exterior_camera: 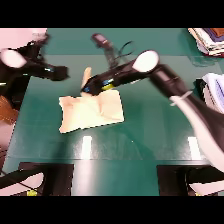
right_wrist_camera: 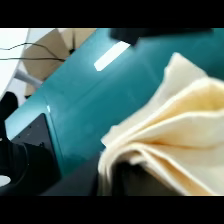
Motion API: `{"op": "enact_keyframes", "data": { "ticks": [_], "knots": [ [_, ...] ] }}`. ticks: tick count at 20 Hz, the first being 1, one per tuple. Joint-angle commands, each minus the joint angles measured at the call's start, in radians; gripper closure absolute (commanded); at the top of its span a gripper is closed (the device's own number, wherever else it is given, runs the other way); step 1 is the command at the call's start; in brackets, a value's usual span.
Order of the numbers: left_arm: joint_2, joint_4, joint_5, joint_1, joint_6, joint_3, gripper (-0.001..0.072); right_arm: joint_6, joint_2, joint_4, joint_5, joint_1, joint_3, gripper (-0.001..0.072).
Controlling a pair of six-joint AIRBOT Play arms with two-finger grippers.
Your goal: Fold the shirts.
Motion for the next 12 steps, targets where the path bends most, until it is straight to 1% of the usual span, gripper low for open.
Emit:
{"op": "enact_keyframes", "data": {
  "ticks": [1,2,4,6,8,10,12],
  "knots": [
    [0.122,0.064,-0.05,0.171,0.001,0.0,0.0685,-0.068,-0.176,0.051,-0.041,0.11,0.126,0.0363],
    [0.13,0.063,-0.061,0.188,0.001,0.0,0.0684,-0.068,-0.208,0.052,-0.024,0.118,0.159,0.0364],
    [0.131,0.063,-0.097,0.196,0.001,0.0,0.0684,-0.059,-0.248,0.049,0.094,0.1,0.218,0.0387],
    [0.131,0.047,-0.122,0.193,0.001,0.0,0.0685,0.013,-0.24,0.039,0.198,0.046,0.204,0.0388],
    [0.131,0.031,-0.14,0.193,0.001,0.0,0.0685,0.058,-0.197,-0.058,0.254,-0.027,0.131,0.0411],
    [0.131,0.024,-0.161,0.193,0.001,0.0,0.0685,0.081,-0.118,-0.164,0.249,-0.106,-0.002,0.0411],
    [0.131,0.018,-0.167,0.193,0.001,0.0,0.0684,0.099,-0.036,-0.214,0.237,-0.198,-0.148,0.0411]
  ]
}}
